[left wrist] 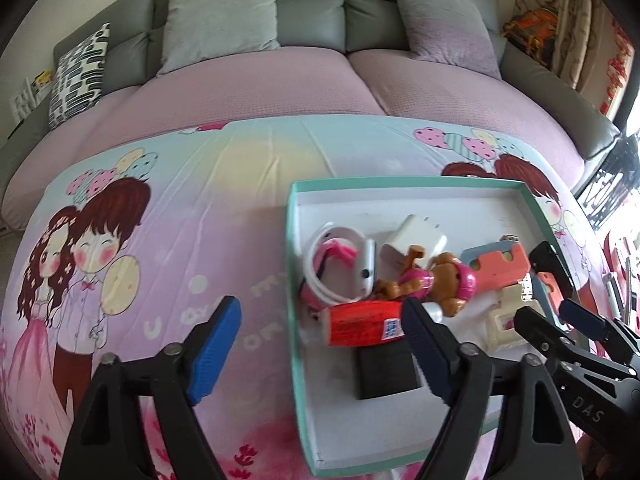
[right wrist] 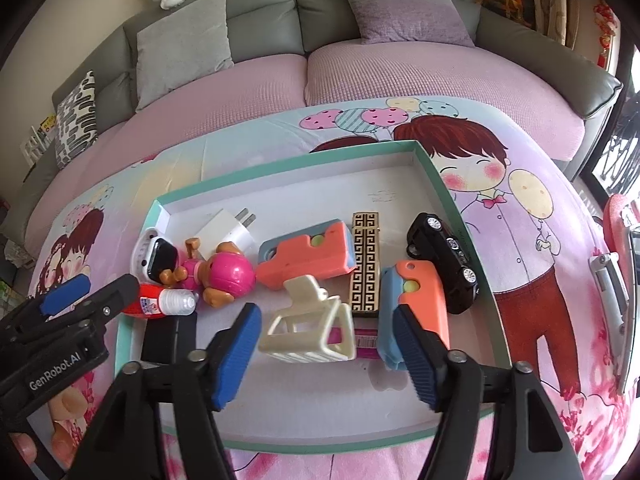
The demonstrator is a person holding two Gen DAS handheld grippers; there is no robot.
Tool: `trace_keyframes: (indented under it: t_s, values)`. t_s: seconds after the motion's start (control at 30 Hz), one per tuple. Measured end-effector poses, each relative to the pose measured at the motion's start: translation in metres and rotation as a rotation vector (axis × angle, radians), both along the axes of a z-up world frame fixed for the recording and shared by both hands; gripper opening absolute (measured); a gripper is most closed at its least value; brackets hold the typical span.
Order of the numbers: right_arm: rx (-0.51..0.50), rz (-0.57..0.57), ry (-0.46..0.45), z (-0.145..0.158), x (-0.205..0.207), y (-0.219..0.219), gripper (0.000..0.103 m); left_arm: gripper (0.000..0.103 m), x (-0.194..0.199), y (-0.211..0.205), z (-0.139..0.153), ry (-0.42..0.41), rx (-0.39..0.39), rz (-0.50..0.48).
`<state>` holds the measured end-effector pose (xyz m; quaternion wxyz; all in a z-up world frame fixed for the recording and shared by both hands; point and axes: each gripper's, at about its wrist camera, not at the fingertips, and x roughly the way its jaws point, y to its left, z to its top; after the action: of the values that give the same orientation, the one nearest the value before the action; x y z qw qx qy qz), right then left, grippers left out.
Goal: Organize rigid objects
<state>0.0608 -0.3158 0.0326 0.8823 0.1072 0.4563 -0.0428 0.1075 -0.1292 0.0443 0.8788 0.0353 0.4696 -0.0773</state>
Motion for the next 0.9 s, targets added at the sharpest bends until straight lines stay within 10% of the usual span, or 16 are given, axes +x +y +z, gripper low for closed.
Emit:
trace_keyframes:
  t_s: [0.2, 0.9]
  values:
    - [-0.02, 0.042, -0.014, -0.002, -0.014, 0.011, 0.103, 0.091, -0.014, 0.028, -0.002, -0.021, -0.015, 0.077]
    - [-0.038, 0.042, -0.065, -0.003, -0.063, 0.032, 0.103, 0.102, -0.076, 0.076, -0.009, -0.07, -0.007, 0.188]
